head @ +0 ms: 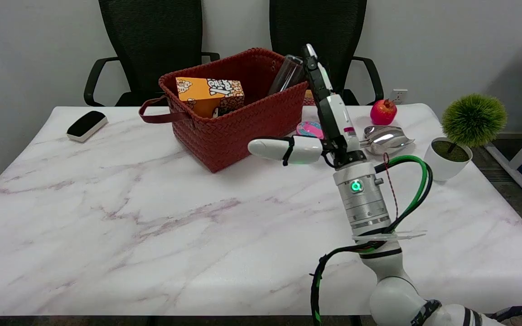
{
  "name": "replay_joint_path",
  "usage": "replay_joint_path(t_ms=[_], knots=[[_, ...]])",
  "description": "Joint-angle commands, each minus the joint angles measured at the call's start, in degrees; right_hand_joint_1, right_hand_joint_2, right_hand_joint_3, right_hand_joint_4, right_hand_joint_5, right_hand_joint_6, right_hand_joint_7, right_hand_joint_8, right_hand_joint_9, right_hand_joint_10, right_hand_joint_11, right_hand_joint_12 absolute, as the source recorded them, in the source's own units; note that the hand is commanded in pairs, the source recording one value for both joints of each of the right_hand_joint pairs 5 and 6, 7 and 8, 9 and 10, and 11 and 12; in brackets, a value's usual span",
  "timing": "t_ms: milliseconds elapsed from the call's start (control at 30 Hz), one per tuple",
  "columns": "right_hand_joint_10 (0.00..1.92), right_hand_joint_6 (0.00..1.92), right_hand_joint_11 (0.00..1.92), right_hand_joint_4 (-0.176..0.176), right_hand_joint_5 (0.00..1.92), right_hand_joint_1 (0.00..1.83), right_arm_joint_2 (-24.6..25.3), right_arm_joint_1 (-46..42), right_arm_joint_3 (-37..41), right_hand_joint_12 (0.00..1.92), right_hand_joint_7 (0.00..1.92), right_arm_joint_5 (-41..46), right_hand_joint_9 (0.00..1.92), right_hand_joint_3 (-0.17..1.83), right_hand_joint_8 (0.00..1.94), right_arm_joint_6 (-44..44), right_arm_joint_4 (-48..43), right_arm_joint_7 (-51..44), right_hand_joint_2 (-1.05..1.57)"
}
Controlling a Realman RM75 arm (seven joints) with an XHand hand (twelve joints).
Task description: Pick up the pink gum jar.
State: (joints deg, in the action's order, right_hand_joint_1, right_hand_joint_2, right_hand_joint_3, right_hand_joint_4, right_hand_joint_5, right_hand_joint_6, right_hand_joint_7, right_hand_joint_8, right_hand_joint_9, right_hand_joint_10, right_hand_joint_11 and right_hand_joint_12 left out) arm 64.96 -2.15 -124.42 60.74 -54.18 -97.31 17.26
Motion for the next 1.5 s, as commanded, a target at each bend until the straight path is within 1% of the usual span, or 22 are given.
replay_joint_path(t_ms=[33, 133, 367, 633, 733, 967, 1000, 1233, 1500], knots=[[0.0, 0.0, 0.0, 0.0, 0.0, 0.92, 4.3, -0.18, -4.38, 0.0, 0.0, -2.45, 0.0, 0.05, 0.0, -13.75, 9.54, -0.68, 0.35], [0.0, 0.0, 0.0, 0.0, 0.0, 0.92, 4.91, -0.4, -4.68, 0.0, 0.0, -1.56, 0.0, 0.06, 0.0, -16.6, 12.53, -0.68, 0.37], [0.0, 0.0, 0.0, 0.0, 0.0, 0.92, 4.91, -0.48, -4.92, 0.0, 0.0, 2.29, 0.0, 0.12, 0.0, -16.14, 15.67, -0.2, 0.37], [0.0, 0.0, 0.0, 0.0, 0.0, 0.91, 6.05, 0.5, -3.55, 0.0, 0.0, 5.16, 0.0, 0.14, 0.0, -9.37, 18.69, -0.04, 0.4], [0.0, 0.0, 0.0, 0.0, 0.0, 0.91, 6.29, 1.27, -3.31, 0.0, 0.0, 7.05, 0.0, 0.16, 0.0, -8.48, 20.04, 0.53, 0.4], [0.0, 0.0, 0.0, 0.0, 0.0, 0.9, 6.19, 4.2, -3.25, 0.0, 0.0, 9.67, 0.0, 0.16, 0.0, -7.61, 23.96, 6.27, 0.43], [0.0, 0.0, 0.0, 0.0, 0.0, 0.88, 6.19, 4.64, -3.25, 0.0, 0.0, 9.68, 0.0, 0.16, 0.0, -7.39, 24.27, 6.35, 0.44], [0.0, 0.0, 0.0, 0.0, 0.0, 0.88, 5.95, 5.84, -2.85, 0.0, 0.0, 12.13, 0.0, 0.13, 0.0, -3.46, 24.99, 6.47, 0.45], [0.0, 0.0, 0.0, 0.0, 0.0, 0.87, 5.86, 7.3, -2.29, 0.0, 0.0, 13.11, 0.0, 0.13, 0.0, -1.32, 28.29, 12.47, 0.45]])
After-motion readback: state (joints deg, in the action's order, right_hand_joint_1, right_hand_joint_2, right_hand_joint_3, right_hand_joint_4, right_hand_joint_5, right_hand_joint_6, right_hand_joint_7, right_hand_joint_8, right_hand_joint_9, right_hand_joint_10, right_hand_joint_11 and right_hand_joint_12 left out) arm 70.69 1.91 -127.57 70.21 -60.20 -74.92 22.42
